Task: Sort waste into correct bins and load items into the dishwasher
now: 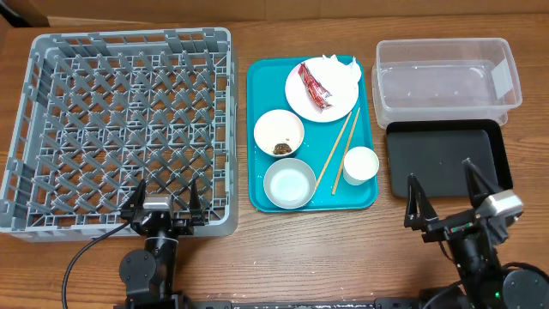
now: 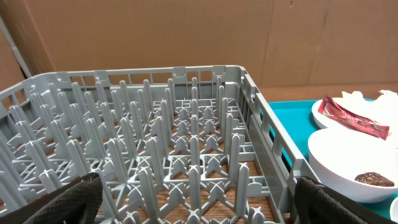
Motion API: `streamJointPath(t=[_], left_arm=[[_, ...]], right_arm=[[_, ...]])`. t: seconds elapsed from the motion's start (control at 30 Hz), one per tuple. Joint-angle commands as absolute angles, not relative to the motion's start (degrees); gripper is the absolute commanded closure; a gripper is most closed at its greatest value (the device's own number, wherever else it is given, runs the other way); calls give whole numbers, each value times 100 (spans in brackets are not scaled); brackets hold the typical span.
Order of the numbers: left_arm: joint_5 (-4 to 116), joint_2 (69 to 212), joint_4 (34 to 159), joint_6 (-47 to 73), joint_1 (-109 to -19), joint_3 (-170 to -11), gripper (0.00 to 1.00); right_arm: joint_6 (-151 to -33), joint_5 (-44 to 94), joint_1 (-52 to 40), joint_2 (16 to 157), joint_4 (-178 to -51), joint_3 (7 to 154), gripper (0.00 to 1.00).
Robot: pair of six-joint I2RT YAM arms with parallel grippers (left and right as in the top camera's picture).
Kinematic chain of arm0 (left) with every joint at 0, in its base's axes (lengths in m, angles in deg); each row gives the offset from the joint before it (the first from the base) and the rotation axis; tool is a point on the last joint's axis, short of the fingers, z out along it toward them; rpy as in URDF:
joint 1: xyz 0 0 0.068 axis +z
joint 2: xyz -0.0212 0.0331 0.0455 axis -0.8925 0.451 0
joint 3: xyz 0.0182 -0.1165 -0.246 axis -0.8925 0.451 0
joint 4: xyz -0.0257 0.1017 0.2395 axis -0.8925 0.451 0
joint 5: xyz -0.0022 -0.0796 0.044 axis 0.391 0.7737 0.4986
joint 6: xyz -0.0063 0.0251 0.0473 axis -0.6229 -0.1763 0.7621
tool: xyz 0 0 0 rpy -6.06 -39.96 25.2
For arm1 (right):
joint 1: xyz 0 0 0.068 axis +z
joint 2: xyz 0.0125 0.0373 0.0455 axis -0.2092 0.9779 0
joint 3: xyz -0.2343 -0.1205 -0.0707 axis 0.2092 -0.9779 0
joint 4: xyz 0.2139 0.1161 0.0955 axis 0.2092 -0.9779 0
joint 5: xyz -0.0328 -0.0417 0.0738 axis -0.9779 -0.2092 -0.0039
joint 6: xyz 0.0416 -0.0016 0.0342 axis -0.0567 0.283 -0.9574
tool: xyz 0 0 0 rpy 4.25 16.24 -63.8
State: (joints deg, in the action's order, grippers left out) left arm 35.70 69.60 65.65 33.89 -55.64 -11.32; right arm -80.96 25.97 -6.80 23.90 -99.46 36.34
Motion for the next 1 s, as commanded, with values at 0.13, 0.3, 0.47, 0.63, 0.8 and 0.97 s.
streamJointPath(t=[0.13,0.3,0.47,0.63,0.8,0.97], left_arm=[[3550,6899,6580,3332,-5538,-1108,0],[3550,6899,6580,3332,-5538,-1108,0],[3550,6899,6580,3332,-5538,-1108,0],[3550,6899,6580,3332,-5538,-1108,0],[3550,6899,6580,3332,-5538,-1108,0],[3550,6899,6580,3332,-5538,-1108,0]], right_arm=[[-8053,2614,-695,3343,-10556,4641,0],[-8051,2813,-695,4123,-10971,5323,0],[-8051,3246,-695,4870,-11168,5874,0],[-8051,3254,-695,5793,-11741,6626,0],[-8053,3257,-688,6831,-12534,7634,0],[-8053,3536,-688,7937,-13199,8724,0]])
